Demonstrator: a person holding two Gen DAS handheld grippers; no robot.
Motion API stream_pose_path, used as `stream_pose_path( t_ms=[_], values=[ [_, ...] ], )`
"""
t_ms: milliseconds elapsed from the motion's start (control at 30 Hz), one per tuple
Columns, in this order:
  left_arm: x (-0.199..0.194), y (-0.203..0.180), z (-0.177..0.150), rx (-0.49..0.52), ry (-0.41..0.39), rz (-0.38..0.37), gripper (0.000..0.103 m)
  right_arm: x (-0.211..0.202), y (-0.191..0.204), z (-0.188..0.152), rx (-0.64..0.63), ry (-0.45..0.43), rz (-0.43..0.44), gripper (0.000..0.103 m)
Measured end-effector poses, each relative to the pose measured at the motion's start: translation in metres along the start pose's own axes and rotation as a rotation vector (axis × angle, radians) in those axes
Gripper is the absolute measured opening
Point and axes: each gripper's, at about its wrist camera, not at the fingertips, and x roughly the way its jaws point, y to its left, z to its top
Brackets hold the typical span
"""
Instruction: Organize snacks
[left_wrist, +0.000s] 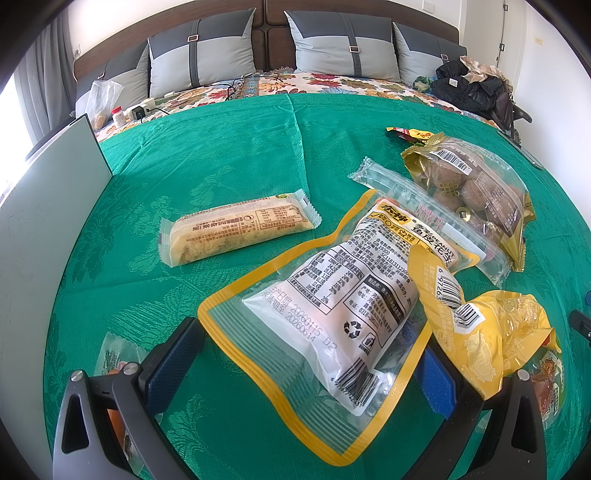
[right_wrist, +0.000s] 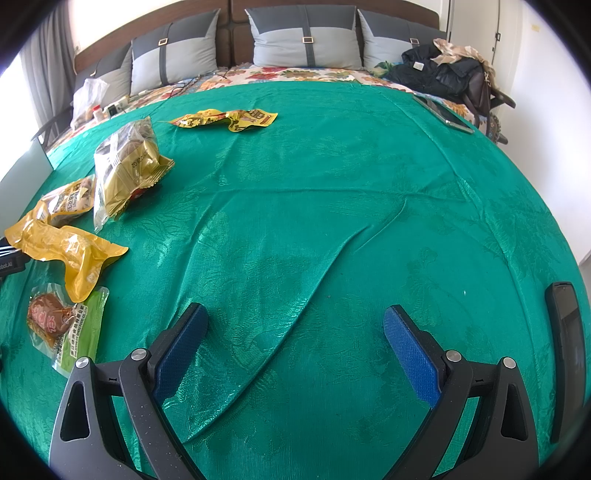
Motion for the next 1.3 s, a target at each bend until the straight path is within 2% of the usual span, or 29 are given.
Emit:
stream_pose_path(
  t_ms=[533, 567, 633, 700, 767, 833, 900, 1000, 1133, 1167, 1233, 1300],
  values=[
    [0.000, 0.000, 0.000, -0.003, 0.000, 0.002, 0.103, 0.000, 0.000, 0.000, 0.001, 0.000, 0.000, 0.098],
    [-0.001, 0.000, -0.001, 0.000, 0.013, 0.001, 0.103, 0.000, 0.000, 0.000, 0.001, 0.000, 0.000, 0.098],
    [-0.005, 0.000, -0.001, 0.029, 0.112, -0.020, 0.103, 0.000, 0.000, 0.000, 0.001, 0.000, 0.000, 0.098],
    [-0.018, 0.004, -0.005, 0.023, 0.174, -0.028, 0.101, 0.000, 0.000, 0.000, 0.001, 0.000, 0.000, 0.098],
    [-0.046, 0.016, -0.009, 0.051, 0.136, -0.070, 0.099, 0.000, 0.000, 0.000, 0.001, 0.000, 0.000, 0.098],
    [-0.071, 0.036, -0.012, 0.067, 0.081, -0.068, 0.100, 0.000, 0.001, 0.000, 0.001, 0.000, 0.000, 0.098],
    [-0.077, 0.063, -0.012, 0.031, 0.103, -0.073, 0.100, 0.000, 0.001, 0.000, 0.001, 0.000, 0.000, 0.098],
    [-0.062, 0.093, -0.011, -0.042, 0.196, -0.089, 0.100, 0.000, 0.001, 0.000, 0.001, 0.000, 0.000, 0.098],
    [-0.032, 0.103, -0.020, -0.067, 0.266, -0.053, 0.100, 0.000, 0.001, 0.000, 0.001, 0.000, 0.000, 0.098],
    [-0.025, 0.105, -0.022, -0.080, 0.281, -0.042, 0.103, 0.000, 0.001, 0.000, 0.001, 0.000, 0.000, 0.098],
    [-0.022, 0.100, -0.023, -0.049, 0.263, 0.033, 0.103, 0.000, 0.001, 0.000, 0.001, 0.000, 0.000, 0.098],
    [-0.021, 0.099, -0.022, -0.049, 0.229, 0.030, 0.103, 0.000, 0.001, 0.000, 0.001, 0.000, 0.000, 0.098]
  ],
)
